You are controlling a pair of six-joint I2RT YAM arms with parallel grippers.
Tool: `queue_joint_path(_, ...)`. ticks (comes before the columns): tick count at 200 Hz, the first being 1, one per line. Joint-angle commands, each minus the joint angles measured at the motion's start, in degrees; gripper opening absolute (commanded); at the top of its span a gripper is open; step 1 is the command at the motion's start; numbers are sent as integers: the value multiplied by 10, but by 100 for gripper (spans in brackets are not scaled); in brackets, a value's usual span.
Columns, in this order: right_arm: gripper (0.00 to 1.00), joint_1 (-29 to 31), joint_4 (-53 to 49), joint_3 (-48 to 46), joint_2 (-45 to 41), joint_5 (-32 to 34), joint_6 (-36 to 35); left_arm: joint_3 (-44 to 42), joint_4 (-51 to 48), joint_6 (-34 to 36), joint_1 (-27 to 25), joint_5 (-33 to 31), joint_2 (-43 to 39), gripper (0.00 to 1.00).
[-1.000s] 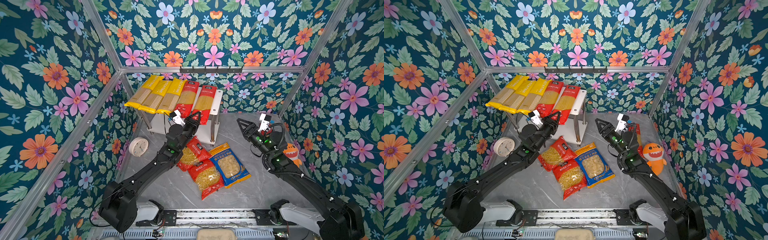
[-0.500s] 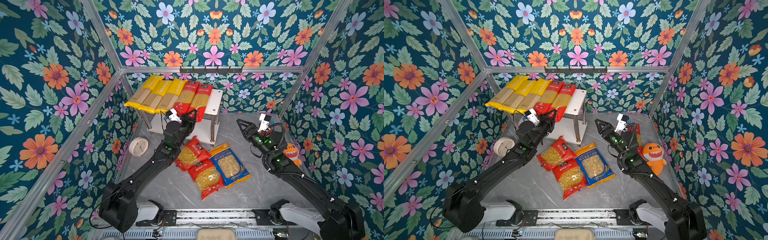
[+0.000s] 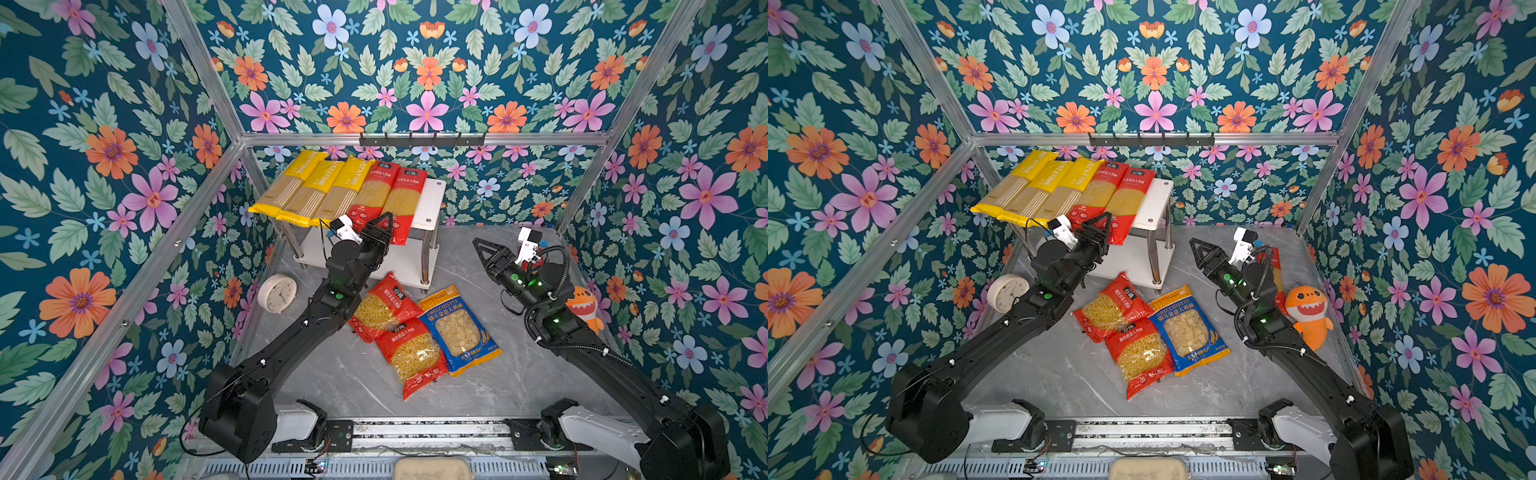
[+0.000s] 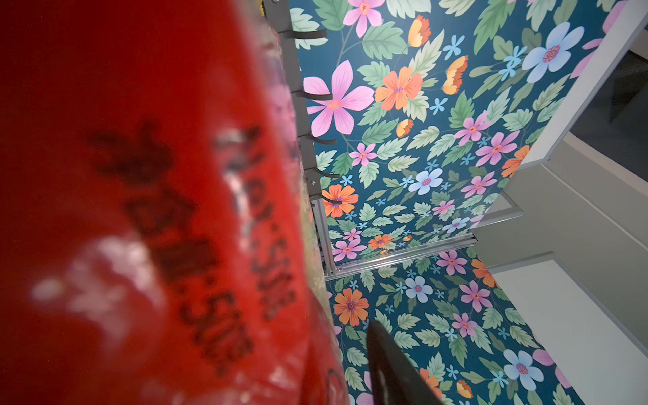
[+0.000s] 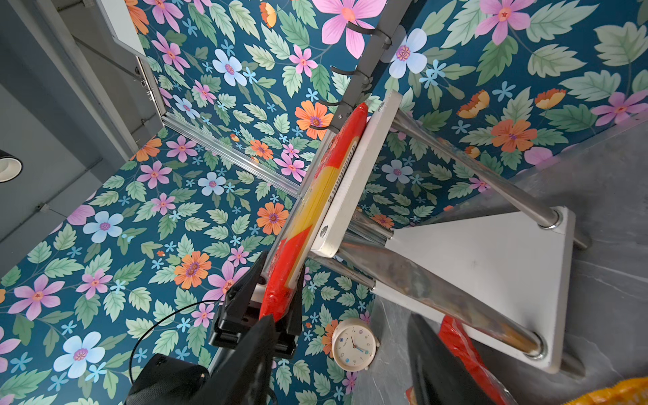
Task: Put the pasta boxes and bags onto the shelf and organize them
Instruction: 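Lay the spaghetti pack on the top tier beside the red pack with the left gripper, then withdraw the left gripper from the shelf while the right reaches another spaghetti pack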
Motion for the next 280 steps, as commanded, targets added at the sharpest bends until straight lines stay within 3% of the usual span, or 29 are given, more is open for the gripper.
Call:
queue_joint_path(1, 61, 1, -3, 8, 3, 8, -7, -6, 15, 24, -6, -2, -12, 63)
queue_joint_path(36, 61, 1, -36, 9, 11, 15, -18, -42, 20, 64, -34, -8, -43, 70)
queue_joint_path(75, 61, 0, -76, 2, 17, 24, -48, -82, 17, 170, -114, -58, -87, 73)
queue_joint_path(107, 61, 0, -103, -3, 20, 35, -75, -129, 34, 221, -163, -82, -110, 72)
queue_joint_path(153, 61, -21, -233, 23, 31, 51, -146, -173, 41, 300, -218, -116, -119, 69)
queue_joint_path(190, 60, -80, -289, 7, 60, 34, -176, -194, 44, 323, -240, -134, -92, 68)
queue_joint_path(244, 59, -135, -482, 72, 145, 111, -329, -213, 70, 321, -250, -123, -23, 69)
queue_joint_path(280, 59, -154, -573, 115, 226, 178, -395, -217, 78, 313, -253, -112, 5, 69)
